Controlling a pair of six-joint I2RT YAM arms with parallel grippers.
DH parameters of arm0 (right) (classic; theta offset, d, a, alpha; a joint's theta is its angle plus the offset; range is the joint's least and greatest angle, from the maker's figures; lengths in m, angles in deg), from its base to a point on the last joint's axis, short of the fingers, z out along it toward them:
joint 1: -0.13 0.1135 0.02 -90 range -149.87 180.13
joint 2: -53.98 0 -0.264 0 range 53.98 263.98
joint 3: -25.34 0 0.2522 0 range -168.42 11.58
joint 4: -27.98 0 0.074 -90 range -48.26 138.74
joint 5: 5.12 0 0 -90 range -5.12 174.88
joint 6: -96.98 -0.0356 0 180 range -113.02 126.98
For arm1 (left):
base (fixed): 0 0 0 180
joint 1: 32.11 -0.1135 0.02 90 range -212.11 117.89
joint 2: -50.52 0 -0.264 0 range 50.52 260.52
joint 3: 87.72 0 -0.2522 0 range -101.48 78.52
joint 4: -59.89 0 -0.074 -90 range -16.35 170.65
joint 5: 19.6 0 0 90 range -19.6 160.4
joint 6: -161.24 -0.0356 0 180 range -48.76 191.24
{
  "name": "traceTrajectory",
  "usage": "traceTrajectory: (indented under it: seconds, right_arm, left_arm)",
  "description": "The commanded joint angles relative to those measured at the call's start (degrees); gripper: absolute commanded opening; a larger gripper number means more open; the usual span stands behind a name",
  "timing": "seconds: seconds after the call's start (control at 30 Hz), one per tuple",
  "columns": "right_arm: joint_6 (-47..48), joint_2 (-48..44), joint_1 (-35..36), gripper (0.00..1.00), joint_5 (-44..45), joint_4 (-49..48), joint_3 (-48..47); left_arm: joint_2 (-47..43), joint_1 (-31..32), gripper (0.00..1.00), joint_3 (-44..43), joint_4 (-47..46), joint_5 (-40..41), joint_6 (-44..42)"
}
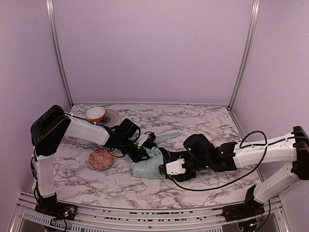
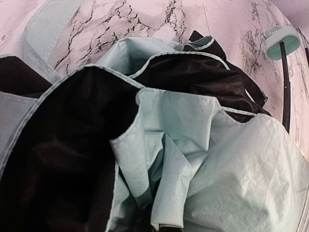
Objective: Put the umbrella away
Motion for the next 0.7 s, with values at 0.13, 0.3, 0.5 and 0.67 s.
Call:
traceTrajectory:
  seconds: [0.13,0.3,0.5,0.67]
  right_arm:
    - [-10.84,9.14,8.74,0.99,4.34,-6.14,-9.62]
    - [-9.31,19.45,7.06,1.00,8.00,-2.62,-16.43]
    - [-6.97,25.66,4.54,0.95,5.79,4.40,-19.40]
    - [-8.62,31.37,2.95,0.86,5.73,9.80,-21.91]
  left_arm:
    - [3.42,0.18,0.00,3.02,7.73,6.22,-1.10]
    - [2.78,0.23,0.00,3.62,7.75,5.73,-1.59]
    - [2.79,0.22,0.00,3.63,7.68,5.71,-1.89]
    - [2.82,0.23,0.00,3.50,7.77,5.40,-2.39]
